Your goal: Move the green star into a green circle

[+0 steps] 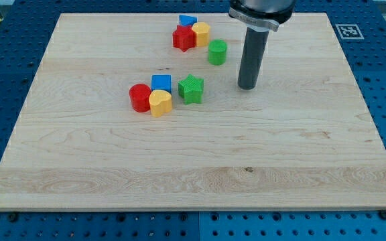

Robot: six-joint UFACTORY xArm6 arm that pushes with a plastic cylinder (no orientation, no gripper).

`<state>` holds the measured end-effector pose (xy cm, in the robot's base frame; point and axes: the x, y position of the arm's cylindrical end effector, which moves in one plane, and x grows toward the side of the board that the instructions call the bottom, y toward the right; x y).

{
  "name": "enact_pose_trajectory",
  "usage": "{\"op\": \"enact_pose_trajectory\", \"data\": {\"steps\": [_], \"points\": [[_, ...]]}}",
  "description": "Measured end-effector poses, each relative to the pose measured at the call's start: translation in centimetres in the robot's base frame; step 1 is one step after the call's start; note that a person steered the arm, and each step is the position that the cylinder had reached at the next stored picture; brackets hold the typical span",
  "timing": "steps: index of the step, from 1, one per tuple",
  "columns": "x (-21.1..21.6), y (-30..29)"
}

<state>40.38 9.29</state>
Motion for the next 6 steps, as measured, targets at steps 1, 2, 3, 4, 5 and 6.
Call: {"op": "enact_pose_trajectory", "data": {"steps": [1, 2, 3, 4, 5, 6], "points": [[-0.6, 0.0], [-1.0, 0.0], [-1.3, -0.4], [-2.6, -1.6], [-4.9, -2.4], [-5.0, -2.7]]}}
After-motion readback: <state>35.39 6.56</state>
